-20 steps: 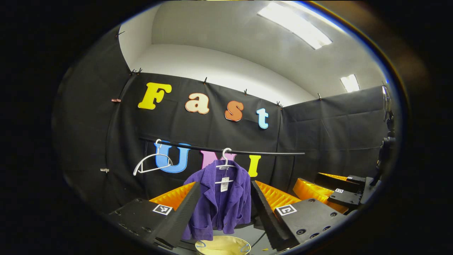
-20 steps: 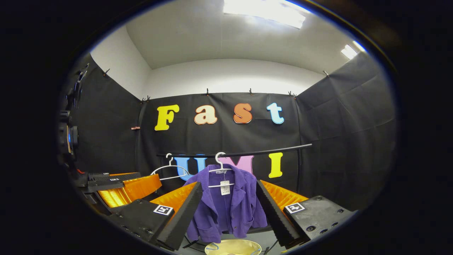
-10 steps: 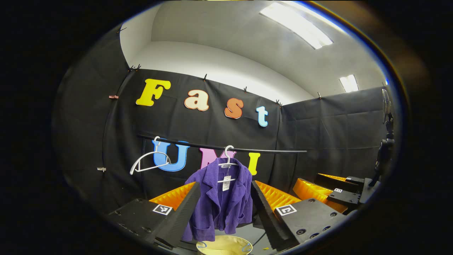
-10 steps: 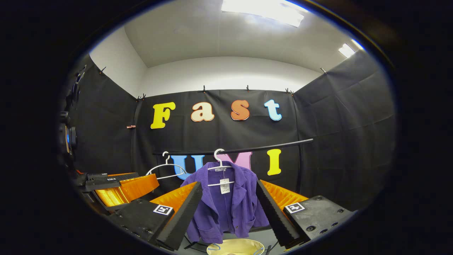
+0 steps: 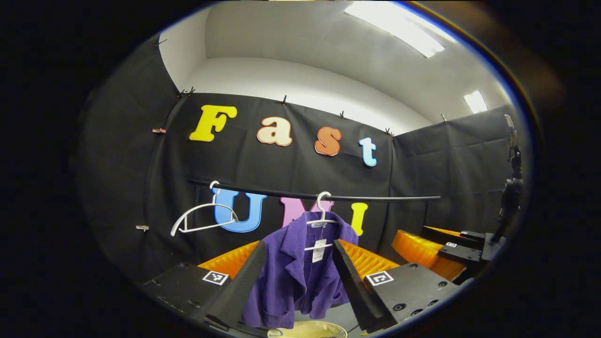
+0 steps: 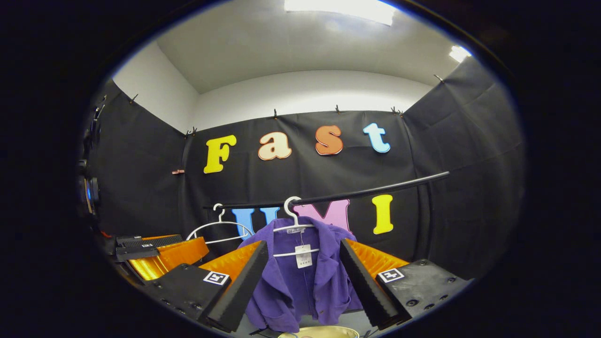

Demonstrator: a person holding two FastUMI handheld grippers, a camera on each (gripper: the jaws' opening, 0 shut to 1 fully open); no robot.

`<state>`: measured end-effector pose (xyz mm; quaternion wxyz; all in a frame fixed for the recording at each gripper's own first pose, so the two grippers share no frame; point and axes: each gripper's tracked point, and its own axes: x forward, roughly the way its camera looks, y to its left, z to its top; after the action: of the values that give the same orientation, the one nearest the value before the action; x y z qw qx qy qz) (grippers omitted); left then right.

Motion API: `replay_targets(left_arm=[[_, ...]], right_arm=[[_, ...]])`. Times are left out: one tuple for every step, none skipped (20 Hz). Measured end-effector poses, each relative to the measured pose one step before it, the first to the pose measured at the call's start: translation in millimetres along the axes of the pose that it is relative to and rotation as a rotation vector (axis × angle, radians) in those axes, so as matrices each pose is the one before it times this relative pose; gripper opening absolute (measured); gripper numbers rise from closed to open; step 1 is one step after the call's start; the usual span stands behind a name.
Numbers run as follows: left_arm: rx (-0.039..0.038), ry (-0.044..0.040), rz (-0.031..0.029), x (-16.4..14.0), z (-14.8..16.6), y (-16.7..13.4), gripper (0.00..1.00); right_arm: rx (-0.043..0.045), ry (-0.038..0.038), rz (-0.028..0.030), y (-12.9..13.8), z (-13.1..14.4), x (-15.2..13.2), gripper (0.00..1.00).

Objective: Grasp the clothes on the hanger with both hands and then place them into the laundry hamper below.

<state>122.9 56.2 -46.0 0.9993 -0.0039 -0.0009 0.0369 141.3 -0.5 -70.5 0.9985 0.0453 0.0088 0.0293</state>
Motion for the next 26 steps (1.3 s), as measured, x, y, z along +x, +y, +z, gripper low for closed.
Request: replay_targets(left_arm=[[0.00235, -0.00007, 0.02214, 9.99, -5.89, -0.36, 0.9], [0.00314, 0.00131, 0.02189, 9.19, -6.64, -0.88, 0.9], [0.00134, 0.00217, 0.02165, 9.13, -7.57, -0.63, 0.95], [-0.00012, 0.00276, 0.01422, 8.98, -6.85, -2.81, 0.91], [0.0002, -0.00085, 0.01234, 7.98, -6.0, -2.92, 0.86], [0.0015, -0.00591, 0.01476, 6.53, -2.73, -1.67, 0.91], [0.00302, -0.00611, 0.01438, 6.2, -2.71, -1.66, 0.91], [0.00175, -0.00212, 0.00734, 6.37, -2.93, -3.34, 0.9], [0.00066, 0.0017, 0.00343, 5.46, -4.45, -4.33, 0.9], [0.0005, 0.00071, 0.00409, 5.47, -3.22, -3.05, 0.9], [0.00094, -0.00158, 0.00851, 5.03, -3.26, -1.65, 0.9], [0.00096, 0.00284, 0.01034, 4.74, -3.36, -1.27, 0.9], [0.00048, 0.00817, 0.01042, 5.0, -7.15, -2.02, 0.91], [-0.00009, 0.01236, 0.01335, 4.78, -6.16, -1.62, 0.9], [-0.00164, 0.01, 0.01367, 5.26, -7.63, -0.71, 0.9], [-0.00314, 0.00876, 0.01224, 5.93, -5.44, -1.19, 0.9], [-0.0057, 0.00456, 0.01404, 5.52, -5.65, -1.37, 0.9], [-0.00725, 0.0035, 0.01395, 5.66, -4.7, -0.73, 0.9], [-0.00591, 0.0047, 0.01355, 6.18, -5.74, -0.6, 0.9], [-0.00165, 0.00588, 0.01548, 6.73, -4.89, 0.29, 0.9], [0.0033, 0.0018, 0.0179, 5.6, -4.92, 2.03, 0.91], [0.00454, -0.00275, 0.01683, 6.02, -3.25, 1.87, 0.91], [0.00284, -0.00728, 0.01387, 4.88, -3.6, 0.68, 0.91], [0.00232, -0.00583, 0.01331, 5.79, -3.6, 0.65, 0.91], [0.00207, -0.00197, 0.01633, 5.08, -3.89, 0.96, 0.91], [0.0036, 0.00056, 0.0193, 5.93, -3.74, 1.01, 0.91]], right_arm=[[0.00894, 0.00752, 0.02066, -3.65, -9.19, 13.94, 0.98], [0.01023, 0.01226, 0.02072, -4.07, -9.17, 13.09, 0.98], [0.00899, 0.01782, 0.01788, -5.29, -10.21, 12.55, 0.97], [0.00806, 0.0177, 0.01304, -6.88, -9.27, 12.22, 0.97], [0.00906, 0.01217, 0.01806, -4.74, -7.35, 10.94, 0.97], [0.01014, 0.00656, 0.01509, -5.05, -5.9, 9.91, 0.97], [0.01098, 0.00596, 0.01141, -6.02, -6.4, 9.19, 0.97], [0.00941, 0.00964, 0.00643, -6.93, -7.43, 8.49, 0.97], [0.00724, 0.01345, 0.00315, -7.13, -7.94, 7.96, 0.96], [0.00539, 0.01475, 0.00065, -7.44, -7.22, 7.75, 0.96], [0.00524, 0.01079, 0.00325, -6.02, -6.13, 7.25, 0.96], [0.00594, 0.00893, 0.00513, -5.12, -5.9, 7.85, 0.97], [0.00619, 0.00601, 0.00443, -5.22, -5.02, 6.88, 0.97], [0.00658, 0.00458, 0.00458, -5.37, -4.43, 6.68, 0.97], [0.00733, 0.00763, 0.00462, -4.61, -5.34, 7.18, 0.97], [0.0083, 0.01109, 0.0065, -4.64, -5.34, 6.3, 0.97], [0.00781, 0.01419, 0.00818, -4.14, -6.3, 6.23, 0.96], [0.00558, 0.01037, 0.00964, -3.75, -5.83, 5.82, 0.97], [0.00166, 0.00479, 0.0052, -4.65, -4.44, 5.4, 0.97], [0.00158, 0.00482, 0.00073, -5.63, -3.94, 5.28, 0.97], [0.0064, 0.00676, -0.00102, -4.97, -4.82, 5.68, 0.96], [0.01352, 0.00629, 0.00381, -3.16, -3.39, 4.45, 0.97], [0.01619, 0.01072, 0.00525, -0.8, -4.77, 4.38, 0.97], [0.01675, 0.01264, 0.00552, -0.95, -4.31, 4.58, 0.97], [0.01378, 0.01363, 0.00283, -1.97, -4.23, 3.14, 0.96], [0.01089, 0.01211, -0.0045, -2.5, -3.76, 4.23, 0.96]])
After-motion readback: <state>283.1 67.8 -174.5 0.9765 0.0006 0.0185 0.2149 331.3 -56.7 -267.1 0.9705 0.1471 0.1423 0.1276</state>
